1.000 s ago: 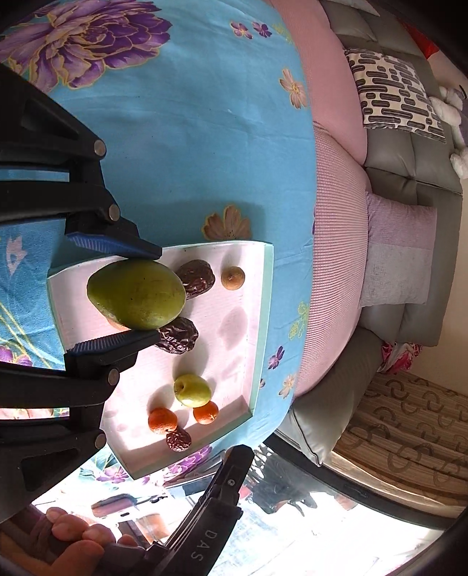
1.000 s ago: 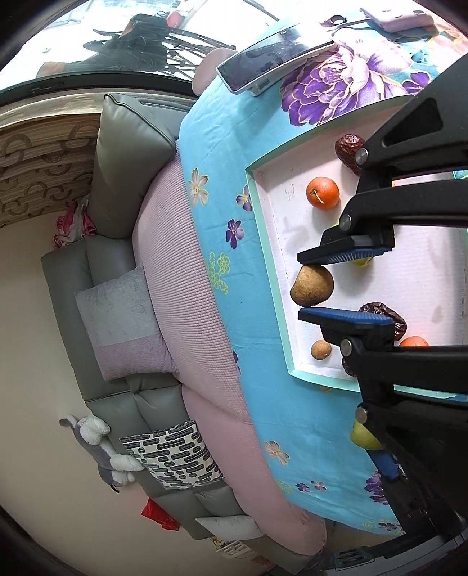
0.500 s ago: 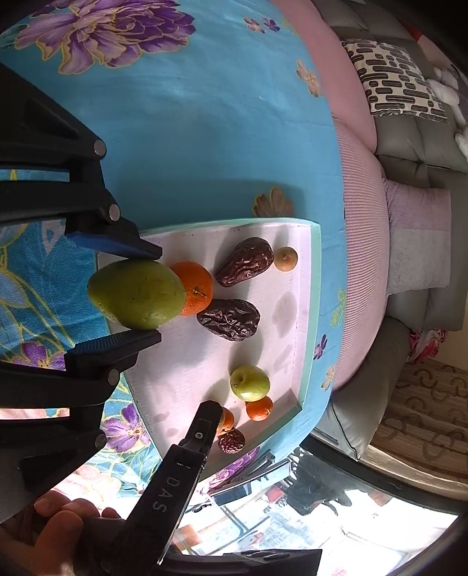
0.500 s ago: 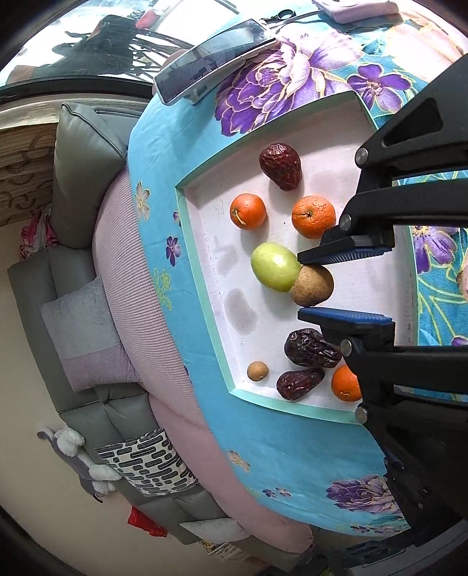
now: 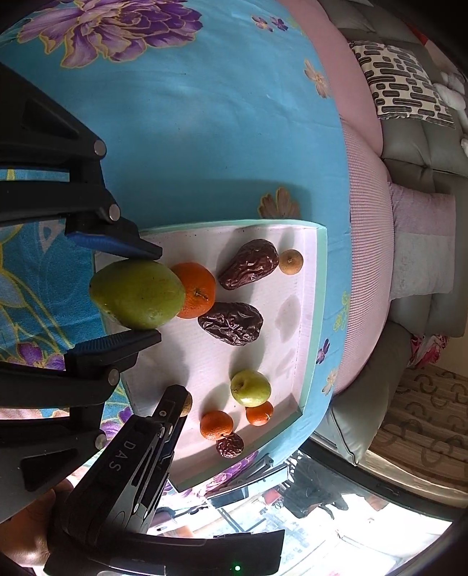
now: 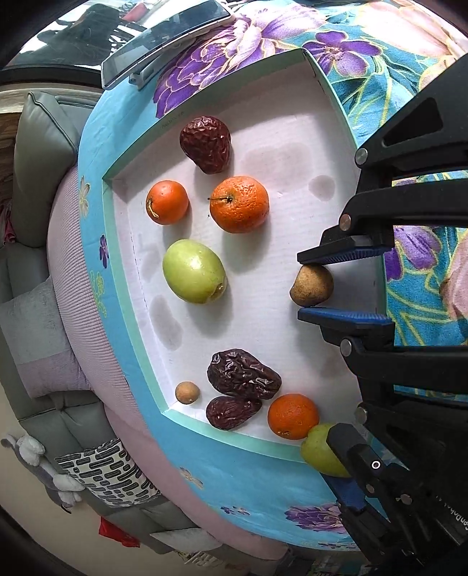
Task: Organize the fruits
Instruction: 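Open the left tool to release the green pear while the right tool releases the brown fruit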
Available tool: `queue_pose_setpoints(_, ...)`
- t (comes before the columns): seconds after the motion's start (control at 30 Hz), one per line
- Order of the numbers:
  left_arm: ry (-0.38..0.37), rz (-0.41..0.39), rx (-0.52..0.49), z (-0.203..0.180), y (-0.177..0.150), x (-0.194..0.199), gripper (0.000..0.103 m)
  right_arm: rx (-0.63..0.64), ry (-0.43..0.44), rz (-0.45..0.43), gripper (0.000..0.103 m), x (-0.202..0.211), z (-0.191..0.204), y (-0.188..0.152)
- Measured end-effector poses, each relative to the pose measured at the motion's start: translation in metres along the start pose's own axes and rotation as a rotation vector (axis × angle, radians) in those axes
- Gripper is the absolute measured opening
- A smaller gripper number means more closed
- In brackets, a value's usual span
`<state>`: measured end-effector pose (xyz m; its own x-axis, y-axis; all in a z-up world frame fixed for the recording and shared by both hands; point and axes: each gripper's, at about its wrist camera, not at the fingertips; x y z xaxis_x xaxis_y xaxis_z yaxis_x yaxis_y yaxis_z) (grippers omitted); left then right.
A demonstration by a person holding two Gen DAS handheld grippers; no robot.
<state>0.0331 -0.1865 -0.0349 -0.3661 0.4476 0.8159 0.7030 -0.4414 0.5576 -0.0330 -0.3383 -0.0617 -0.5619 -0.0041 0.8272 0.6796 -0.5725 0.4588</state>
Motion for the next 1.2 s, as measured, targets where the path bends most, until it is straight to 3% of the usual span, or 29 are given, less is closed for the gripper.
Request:
queue_pose_setpoints(0.33,0.015,-0.004,0.006,0.004,0.002,0.011,0.044,0.045,-0.038,0.0,0.027,-0.004,0.009,0.002)
queue_pose_setpoints(0.4,0.023,-0.01,0.012,0.007,0.001,0.019,0.047,0.047,-0.04,0.0,0.031,-0.005,0.01,0.004)
queue_pose_setpoints(0.43,0.027,-0.015,0.017,0.009,0.001,0.024,0.049,0.051,-0.044,0.0,0.04,-0.005,0.011,0.004)
queue_pose_setpoints(0.47,0.035,-0.023,0.025,0.012,0.0,0.029,0.054,0.054,-0.049,0.003,0.051,-0.005,0.011,0.005)
queue_pose_setpoints(0.53,0.057,-0.037,0.048,0.019,-0.001,0.038,0.062,0.06,-0.054,0.003,0.061,-0.003,0.013,0.004)
queue_pose_setpoints(0.6,0.084,-0.051,0.08,0.029,-0.003,0.048,0.07,0.067,-0.055,0.002,0.064,0.003,0.015,0.002)
queue_pose_setpoints(0.67,0.121,-0.061,0.107,0.039,-0.006,0.055,0.083,0.077,-0.058,-0.004,0.079,0.009,0.018,-0.001)
queue_pose_setpoints(0.8,0.253,-0.082,0.138,0.057,-0.015,0.066,0.102,0.091,-0.062,-0.025,0.085,0.026,0.023,-0.01)
queue_pose_setpoints(0.9,0.312,-0.103,0.141,0.068,-0.024,0.072,0.103,0.105,-0.065,-0.049,0.096,0.037,0.029,-0.02)
queue_pose_setpoints(1.2,0.37,-0.106,0.101,0.075,-0.043,0.073,0.103,0.175,-0.054,-0.054,0.096,0.045,0.055,-0.044)
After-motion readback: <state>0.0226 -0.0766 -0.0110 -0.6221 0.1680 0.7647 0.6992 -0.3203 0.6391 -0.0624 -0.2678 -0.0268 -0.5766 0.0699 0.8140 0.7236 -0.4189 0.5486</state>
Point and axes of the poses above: each gripper's, at about its wrist camera, not at the fingertips, and x roughly against the way its jaws point, z to its left, y to its top, and after that the axes turned 5 degrees about y, right-handed
